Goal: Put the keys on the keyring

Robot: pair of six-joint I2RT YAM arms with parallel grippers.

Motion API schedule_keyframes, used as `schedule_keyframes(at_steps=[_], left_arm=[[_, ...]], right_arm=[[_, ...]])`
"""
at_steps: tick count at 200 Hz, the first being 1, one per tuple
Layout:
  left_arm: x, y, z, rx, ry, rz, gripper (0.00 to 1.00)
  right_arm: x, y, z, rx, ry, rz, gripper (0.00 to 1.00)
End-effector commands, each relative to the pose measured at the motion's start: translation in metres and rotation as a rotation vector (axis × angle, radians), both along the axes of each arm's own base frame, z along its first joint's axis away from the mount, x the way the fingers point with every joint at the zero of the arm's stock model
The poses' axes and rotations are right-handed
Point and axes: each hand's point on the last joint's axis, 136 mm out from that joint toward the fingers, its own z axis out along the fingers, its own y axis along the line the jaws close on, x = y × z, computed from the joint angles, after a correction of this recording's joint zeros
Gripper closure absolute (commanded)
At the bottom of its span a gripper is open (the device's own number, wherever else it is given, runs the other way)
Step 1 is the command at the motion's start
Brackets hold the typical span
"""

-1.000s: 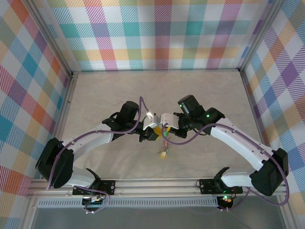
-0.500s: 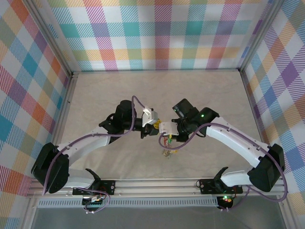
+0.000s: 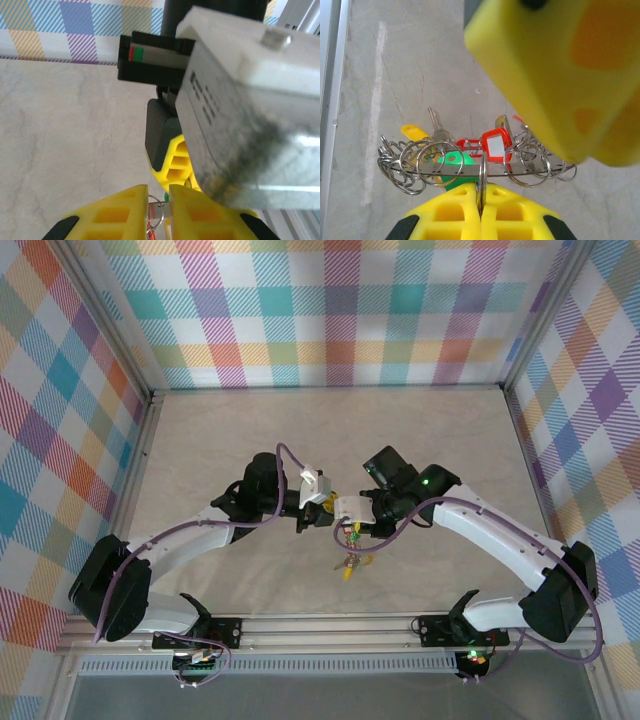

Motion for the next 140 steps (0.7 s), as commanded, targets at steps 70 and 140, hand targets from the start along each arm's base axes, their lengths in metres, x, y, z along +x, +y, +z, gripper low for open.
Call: schedule_keyframes(at_steps=[70,140], left_arm=[[-0.007,-0.01,-0.008,0.017,-0.003,-0.044,0.8],[-0.014,-0.012,0.001,-0.009,-0.025,-0.078,0.81]], right_arm=[[0.005,0.022,0.037,0.147,0.004,0.011,1.0],[0.007,0.028,0.04,0.167,0.019,0.009,1.0]])
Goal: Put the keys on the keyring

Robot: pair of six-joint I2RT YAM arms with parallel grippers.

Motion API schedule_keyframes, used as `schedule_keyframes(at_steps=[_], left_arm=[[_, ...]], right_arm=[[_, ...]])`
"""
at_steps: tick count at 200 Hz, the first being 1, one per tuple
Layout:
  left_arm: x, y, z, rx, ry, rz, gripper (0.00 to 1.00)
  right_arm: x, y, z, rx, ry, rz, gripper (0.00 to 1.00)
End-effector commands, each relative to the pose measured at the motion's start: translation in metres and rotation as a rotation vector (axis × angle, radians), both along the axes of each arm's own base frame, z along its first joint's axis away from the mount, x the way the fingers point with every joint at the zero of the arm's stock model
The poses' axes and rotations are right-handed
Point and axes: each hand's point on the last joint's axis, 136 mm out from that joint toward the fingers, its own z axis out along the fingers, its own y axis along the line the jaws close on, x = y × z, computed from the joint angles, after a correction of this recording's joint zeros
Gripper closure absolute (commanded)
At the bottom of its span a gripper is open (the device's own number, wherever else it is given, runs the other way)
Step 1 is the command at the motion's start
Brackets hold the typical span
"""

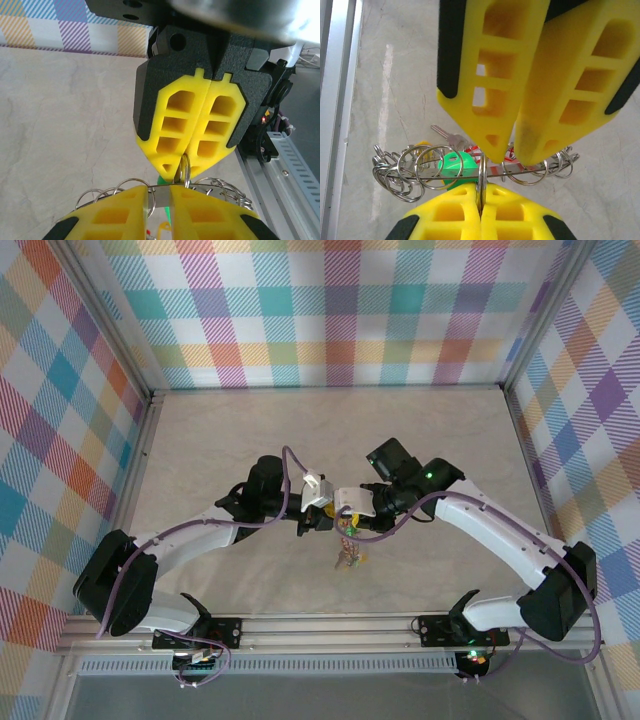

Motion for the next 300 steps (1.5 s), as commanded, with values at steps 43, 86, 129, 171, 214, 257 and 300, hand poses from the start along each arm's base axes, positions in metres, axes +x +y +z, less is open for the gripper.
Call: schedule_keyframes(at_steps=[43,86,129,171,214,257,300], left_arm=[[-0.018,-0.003,0.009,-0.004,-0.049,-0.079,0.77],[-0.015,-0.001,0.012,-0.027,-0.037,-0.035,0.73],[-0.017,-0.007,0.014,-0.045,-0.003,-0.061,0.71],[-0.021,-0.003,0.009,-0.032,0.005,-0.064,0.71],[-0.013,-0.002,0.003,-0.003,-0.002,-0.017,0.72],[-0.005,-0.005,-0.003,0.022,0.002,0.007,0.74],[-0.003,-0.007,-0.007,0.046,-0.011,0.019,0.76]], right_arm=[[0.008,0.013,0.014,0.064,-0.031,0.01,1.0],[0.009,0.011,0.011,0.066,-0.022,0.002,1.0],[0.014,0.016,0.013,0.083,-0.021,-0.01,1.0],[0.016,0.014,0.013,0.079,-0.027,-0.029,1.0],[0.011,0.02,0.025,0.145,-0.019,-0.017,1.0],[0.011,0.021,0.027,0.153,-0.017,-0.018,1.0],[0.011,0.025,0.03,0.184,-0.012,-0.025,1.0]])
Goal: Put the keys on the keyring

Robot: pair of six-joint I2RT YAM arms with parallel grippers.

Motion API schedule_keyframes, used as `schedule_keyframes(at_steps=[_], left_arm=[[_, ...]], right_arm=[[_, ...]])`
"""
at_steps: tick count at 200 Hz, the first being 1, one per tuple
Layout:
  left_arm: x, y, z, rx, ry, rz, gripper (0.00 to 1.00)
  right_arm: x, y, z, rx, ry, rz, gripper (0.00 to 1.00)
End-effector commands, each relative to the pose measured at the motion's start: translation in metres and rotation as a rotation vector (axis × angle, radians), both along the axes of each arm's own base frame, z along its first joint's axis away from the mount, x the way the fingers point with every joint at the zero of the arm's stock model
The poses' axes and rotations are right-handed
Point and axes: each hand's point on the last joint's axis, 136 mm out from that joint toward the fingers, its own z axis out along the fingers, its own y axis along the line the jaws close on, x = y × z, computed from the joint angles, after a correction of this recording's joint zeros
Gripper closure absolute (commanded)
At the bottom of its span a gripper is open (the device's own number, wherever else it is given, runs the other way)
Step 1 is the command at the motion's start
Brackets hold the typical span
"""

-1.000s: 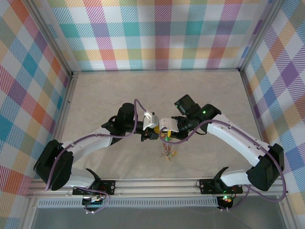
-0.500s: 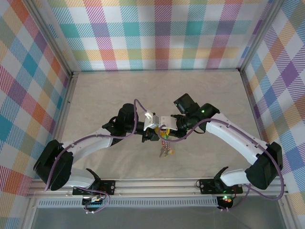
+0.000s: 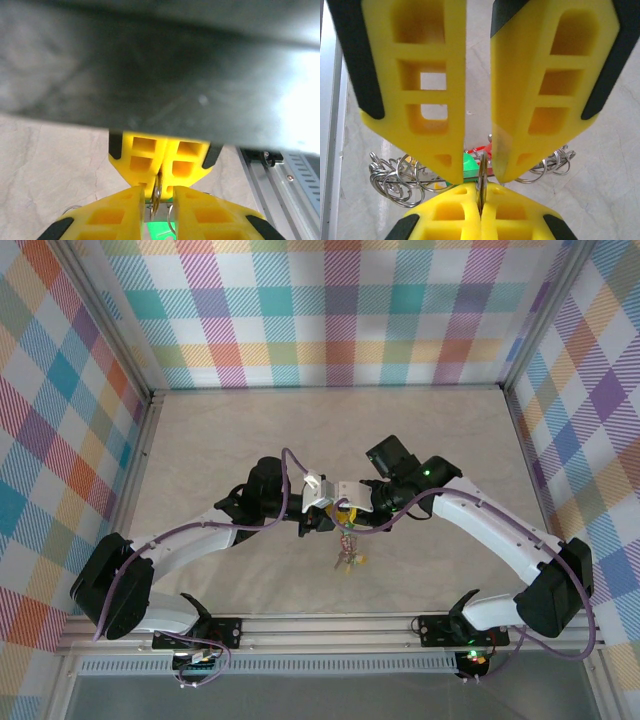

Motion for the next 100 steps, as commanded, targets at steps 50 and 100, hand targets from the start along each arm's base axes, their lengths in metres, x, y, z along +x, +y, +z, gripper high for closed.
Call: schedule_keyframes(at_steps=[50,100], left_arm=[[-0.0026,-0.0058,-0.0122,0.043,0.004,-0.006,0.81],[-0.0097,-0.006,-0.0175,0.048,-0.011,-0.056,1.0]], right_arm=[[-0.0005,0.0235,0.0401,0.203,-0.047,0.025,1.0],[0.0017,0.0207,0.0419,0.211,-0.059,0.014,1.0]])
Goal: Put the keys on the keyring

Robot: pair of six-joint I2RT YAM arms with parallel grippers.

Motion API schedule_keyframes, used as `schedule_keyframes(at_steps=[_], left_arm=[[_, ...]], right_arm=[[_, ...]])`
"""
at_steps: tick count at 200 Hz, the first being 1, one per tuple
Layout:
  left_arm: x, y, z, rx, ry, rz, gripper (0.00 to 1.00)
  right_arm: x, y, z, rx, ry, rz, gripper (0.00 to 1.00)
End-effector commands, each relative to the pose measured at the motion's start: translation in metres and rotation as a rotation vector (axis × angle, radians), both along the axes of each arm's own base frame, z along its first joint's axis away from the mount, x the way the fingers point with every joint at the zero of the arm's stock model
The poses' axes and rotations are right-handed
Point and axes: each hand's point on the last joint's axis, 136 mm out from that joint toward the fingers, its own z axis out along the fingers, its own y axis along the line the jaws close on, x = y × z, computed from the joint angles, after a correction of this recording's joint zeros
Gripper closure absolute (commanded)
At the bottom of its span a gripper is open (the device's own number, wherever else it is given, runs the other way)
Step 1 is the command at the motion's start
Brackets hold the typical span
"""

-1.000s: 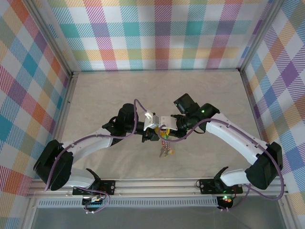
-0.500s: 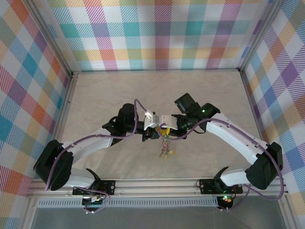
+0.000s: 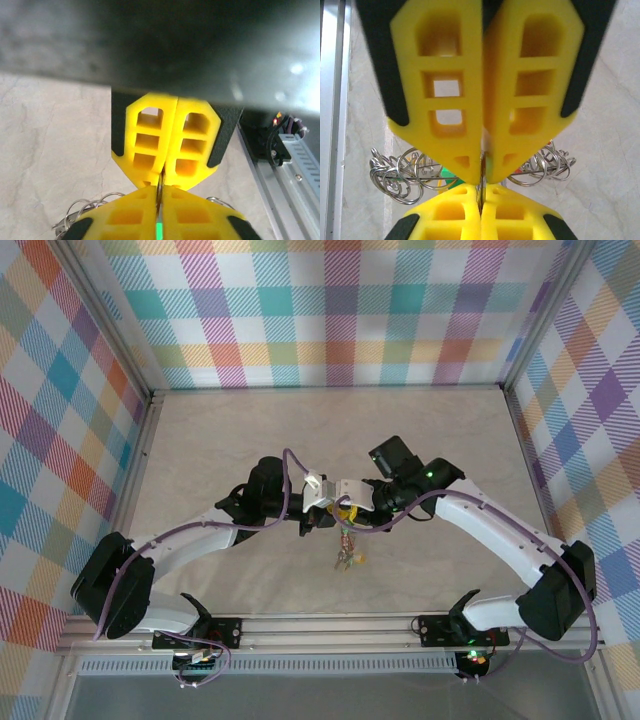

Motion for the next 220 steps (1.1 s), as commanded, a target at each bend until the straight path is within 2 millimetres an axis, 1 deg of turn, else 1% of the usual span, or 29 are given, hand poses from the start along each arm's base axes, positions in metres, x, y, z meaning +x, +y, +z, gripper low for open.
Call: schedule_keyframes(at_steps=[1,19,26,31,62,86,107,135,164,188,220], left_arm=[[-0.012,-0.005,-0.016,0.043,0.012,-0.06,1.0],[-0.013,-0.004,-0.014,0.034,0.002,-0.059,1.0],[-0.012,-0.004,-0.011,0.024,-0.01,-0.051,1.0],[-0.01,-0.004,-0.008,0.015,-0.016,-0.039,1.0],[-0.014,-0.002,0.007,-0.031,-0.029,-0.049,1.0],[-0.016,-0.003,0.022,-0.076,-0.029,-0.062,1.0],[-0.016,-0.004,0.03,-0.095,-0.023,-0.071,1.0],[-0.017,-0.006,0.036,-0.115,-0.019,-0.084,1.0],[-0.016,-0.006,0.037,-0.119,-0.018,-0.078,1.0],[-0.015,-0.006,0.04,-0.132,-0.019,-0.078,1.0],[-0.012,-0.008,0.045,-0.158,-0.02,-0.068,1.0]], right_arm=[[0.0,0.021,0.04,0.177,-0.076,0.049,1.0],[0.002,0.019,0.039,0.174,-0.089,0.04,1.0],[0.003,0.017,0.037,0.169,-0.098,0.036,0.92],[0.003,0.016,0.036,0.167,-0.105,0.035,0.89],[0.004,0.002,0.031,0.161,-0.101,0.003,0.8],[0.001,-0.004,0.028,0.159,-0.094,-0.005,0.78],[-0.006,-0.006,0.028,0.169,-0.078,0.006,0.76],[-0.012,-0.008,0.023,0.165,-0.056,0.023,0.76],[-0.015,-0.008,0.026,0.186,-0.07,0.023,0.75],[-0.018,-0.009,0.018,0.164,-0.033,0.034,0.75],[-0.021,-0.008,0.013,0.158,-0.002,0.047,0.86]])
